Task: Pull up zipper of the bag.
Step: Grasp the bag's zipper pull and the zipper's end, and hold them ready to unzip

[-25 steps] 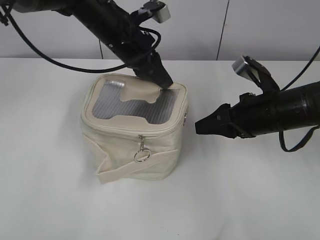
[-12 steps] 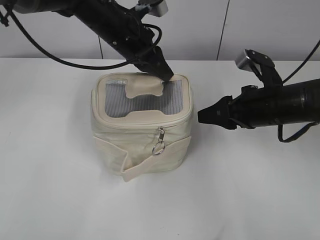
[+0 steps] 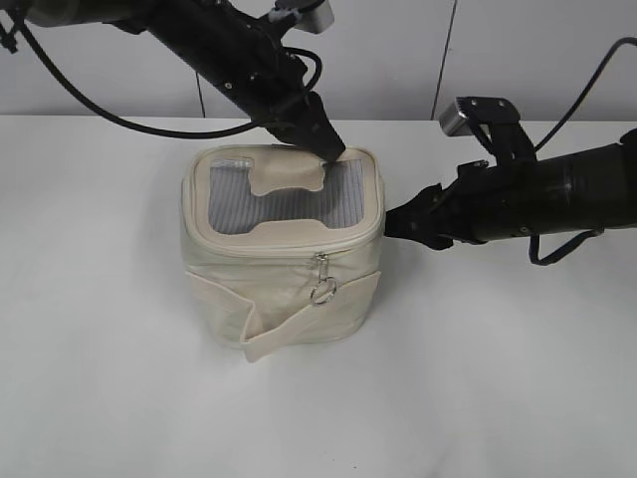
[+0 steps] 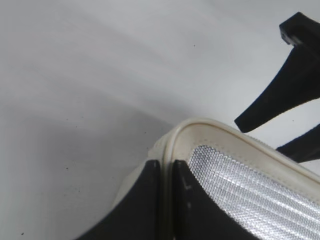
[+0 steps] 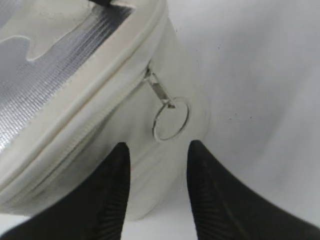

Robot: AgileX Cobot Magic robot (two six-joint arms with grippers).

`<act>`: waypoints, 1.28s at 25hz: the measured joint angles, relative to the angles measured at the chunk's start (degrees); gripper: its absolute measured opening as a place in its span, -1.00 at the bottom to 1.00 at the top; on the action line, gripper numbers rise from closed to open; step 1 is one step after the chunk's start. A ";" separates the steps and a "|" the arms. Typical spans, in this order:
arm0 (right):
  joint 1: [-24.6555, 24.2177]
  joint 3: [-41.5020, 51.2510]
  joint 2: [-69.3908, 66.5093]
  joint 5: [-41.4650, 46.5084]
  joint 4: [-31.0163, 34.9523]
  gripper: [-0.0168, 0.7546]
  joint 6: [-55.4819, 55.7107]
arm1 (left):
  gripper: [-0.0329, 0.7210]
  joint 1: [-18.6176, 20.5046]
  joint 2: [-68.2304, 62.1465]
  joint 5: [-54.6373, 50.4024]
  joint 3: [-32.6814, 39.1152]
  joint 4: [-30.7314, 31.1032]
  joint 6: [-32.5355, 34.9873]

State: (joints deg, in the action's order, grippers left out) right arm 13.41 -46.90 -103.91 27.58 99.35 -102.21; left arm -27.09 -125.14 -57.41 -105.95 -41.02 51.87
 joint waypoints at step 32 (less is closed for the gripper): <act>5.06 -6.39 -0.59 -9.70 -20.74 -0.93 20.36 | -0.83 0.05 0.00 -0.38 0.00 -0.13 0.00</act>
State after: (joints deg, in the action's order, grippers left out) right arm 18.47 -53.28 -104.50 17.89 78.61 -81.85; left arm -27.04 -125.14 -57.79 -105.95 -41.15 51.87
